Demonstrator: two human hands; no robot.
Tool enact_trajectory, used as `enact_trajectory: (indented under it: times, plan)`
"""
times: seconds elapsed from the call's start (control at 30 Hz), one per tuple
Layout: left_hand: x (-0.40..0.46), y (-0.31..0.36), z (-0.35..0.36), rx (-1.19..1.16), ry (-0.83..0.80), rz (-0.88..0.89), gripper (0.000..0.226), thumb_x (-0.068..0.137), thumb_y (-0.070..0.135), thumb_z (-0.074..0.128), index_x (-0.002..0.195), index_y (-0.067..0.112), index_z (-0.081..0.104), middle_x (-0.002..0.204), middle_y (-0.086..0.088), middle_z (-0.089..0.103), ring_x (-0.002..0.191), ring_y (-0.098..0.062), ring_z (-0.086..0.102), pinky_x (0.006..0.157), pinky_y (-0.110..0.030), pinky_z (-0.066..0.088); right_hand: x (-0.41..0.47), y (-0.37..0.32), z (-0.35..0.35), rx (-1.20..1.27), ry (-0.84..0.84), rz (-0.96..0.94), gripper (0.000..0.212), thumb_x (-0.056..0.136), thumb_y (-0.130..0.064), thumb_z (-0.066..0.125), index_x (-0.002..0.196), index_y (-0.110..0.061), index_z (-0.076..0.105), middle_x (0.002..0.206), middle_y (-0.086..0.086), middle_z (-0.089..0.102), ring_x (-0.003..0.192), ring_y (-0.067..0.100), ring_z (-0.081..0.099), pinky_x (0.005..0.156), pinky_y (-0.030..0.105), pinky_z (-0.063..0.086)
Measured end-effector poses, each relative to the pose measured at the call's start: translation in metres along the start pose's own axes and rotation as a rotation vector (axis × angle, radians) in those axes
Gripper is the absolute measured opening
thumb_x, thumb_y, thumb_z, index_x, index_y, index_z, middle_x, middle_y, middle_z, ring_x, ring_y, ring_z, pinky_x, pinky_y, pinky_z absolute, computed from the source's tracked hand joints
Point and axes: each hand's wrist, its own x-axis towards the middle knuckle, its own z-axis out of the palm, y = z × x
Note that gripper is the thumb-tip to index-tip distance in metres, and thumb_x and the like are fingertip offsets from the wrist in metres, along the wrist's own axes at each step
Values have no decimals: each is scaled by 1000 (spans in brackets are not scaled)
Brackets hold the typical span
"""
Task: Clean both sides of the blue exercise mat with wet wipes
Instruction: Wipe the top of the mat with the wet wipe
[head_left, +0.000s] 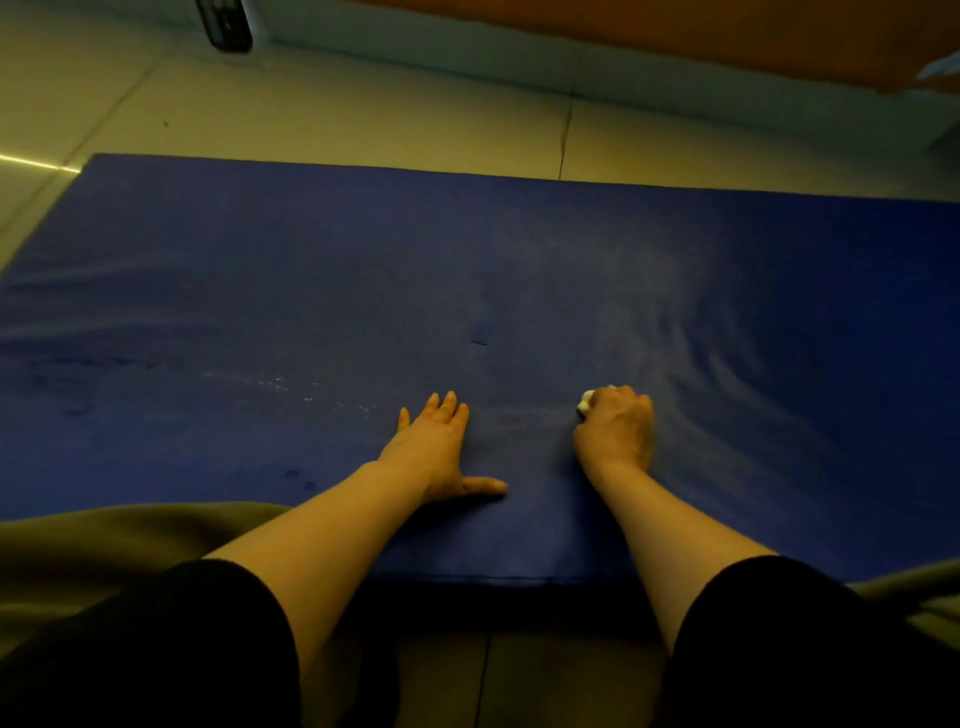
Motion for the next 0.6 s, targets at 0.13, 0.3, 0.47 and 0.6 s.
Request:
enact_trajectory:
  times: [0.13,0.3,0.47,0.6]
  plan:
    - [-9,9,12,17,43,-23,100,89,67,44,154,10,-6,161,-8,-12,149,-26,-10,118,-55,-1,-28,-37,7,105,-91,-170,19,92,-13,50,100,-4,65,107,15,55,101,33,53,80,35,43]
    - [-19,15,26,45,69,-19,85,96,61,32,154,10,-5,161,-7,-12,149,-24,-10,118,-54,-1,-53,-41,5,81,-126,-368,16,89,-14,51,91,-9,66,100,11,58,97,29,54,69,28,36]
    - [-29,11,22,46,28,20,86,95,62,34,154,12,-5,162,-6,-12,149,-24,-8,119,-54,0,-40,3,-14,104,-58,-53,20,90,-13,51,98,-4,66,108,17,59,97,35,55,75,35,43]
    - [-32,12,26,42,61,10,84,97,60,33,154,12,-4,162,-7,-11,149,-24,-8,119,-54,0,-58,-23,-6,116,-78,-141,19,89,-13,51,97,-3,65,106,16,57,95,34,55,75,35,42]
